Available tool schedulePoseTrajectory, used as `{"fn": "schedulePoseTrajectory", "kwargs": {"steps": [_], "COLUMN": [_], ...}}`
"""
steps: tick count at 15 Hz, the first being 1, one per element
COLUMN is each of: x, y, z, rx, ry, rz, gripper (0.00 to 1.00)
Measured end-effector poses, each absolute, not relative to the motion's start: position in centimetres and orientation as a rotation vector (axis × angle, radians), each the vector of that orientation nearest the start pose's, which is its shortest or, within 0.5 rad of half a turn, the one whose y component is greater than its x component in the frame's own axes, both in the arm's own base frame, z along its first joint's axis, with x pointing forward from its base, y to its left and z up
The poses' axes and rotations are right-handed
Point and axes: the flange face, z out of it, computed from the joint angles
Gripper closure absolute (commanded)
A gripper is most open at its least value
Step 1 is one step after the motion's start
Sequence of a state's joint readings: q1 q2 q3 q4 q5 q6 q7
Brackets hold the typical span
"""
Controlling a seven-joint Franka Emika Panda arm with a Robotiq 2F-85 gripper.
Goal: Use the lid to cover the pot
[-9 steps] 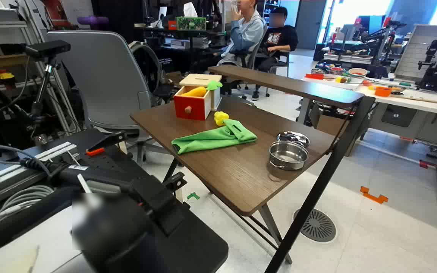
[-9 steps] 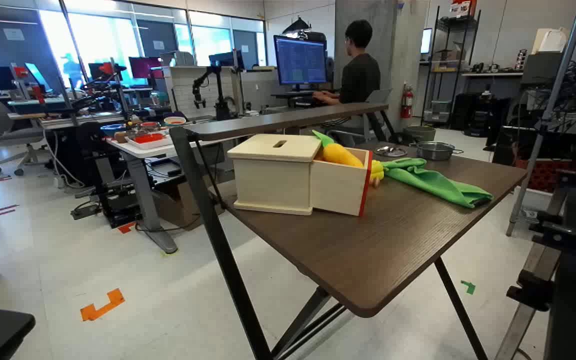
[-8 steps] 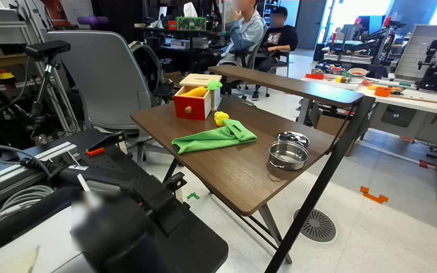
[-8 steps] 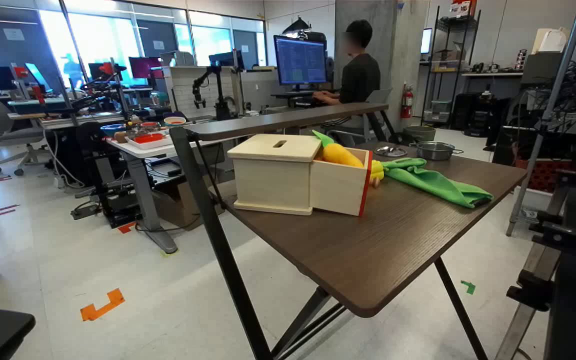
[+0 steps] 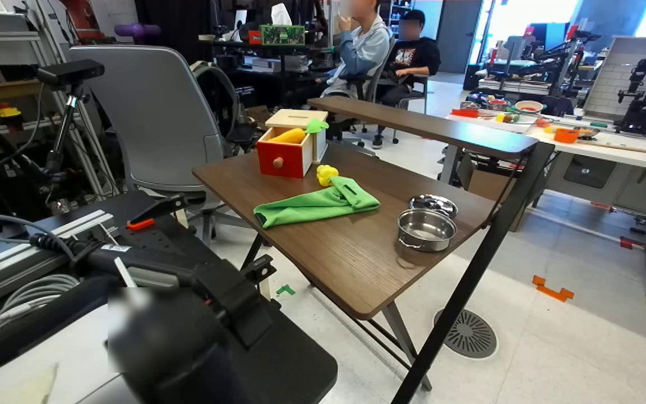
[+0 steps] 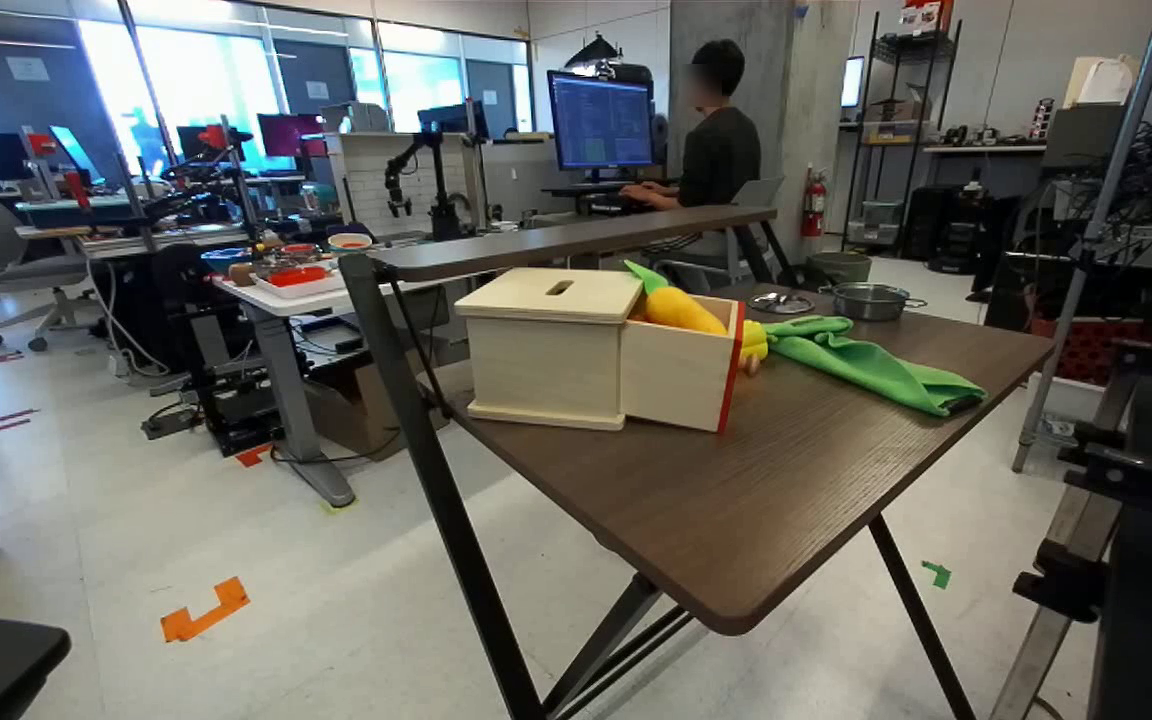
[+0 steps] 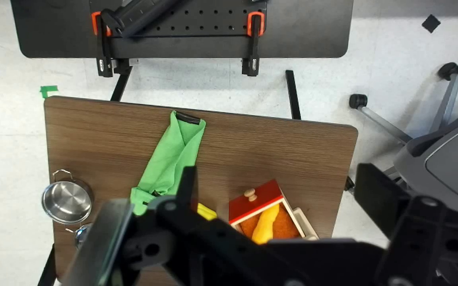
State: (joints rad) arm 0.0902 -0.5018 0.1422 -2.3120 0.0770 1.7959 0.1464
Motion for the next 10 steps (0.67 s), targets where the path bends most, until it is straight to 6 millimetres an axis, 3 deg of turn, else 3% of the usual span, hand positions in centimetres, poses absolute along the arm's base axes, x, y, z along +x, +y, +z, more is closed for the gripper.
{"fn": "schedulePoseTrajectory", "kwargs": {"steps": [5, 10], "x": [38.8, 41.1], "y": [10.4, 8.6], "z": [52.8, 51.4], "rx": [-3.144, -3.178], "ry": [-0.072, 0.109], "rz": [0.014, -0.216], "gripper": [0.00, 0.00]}}
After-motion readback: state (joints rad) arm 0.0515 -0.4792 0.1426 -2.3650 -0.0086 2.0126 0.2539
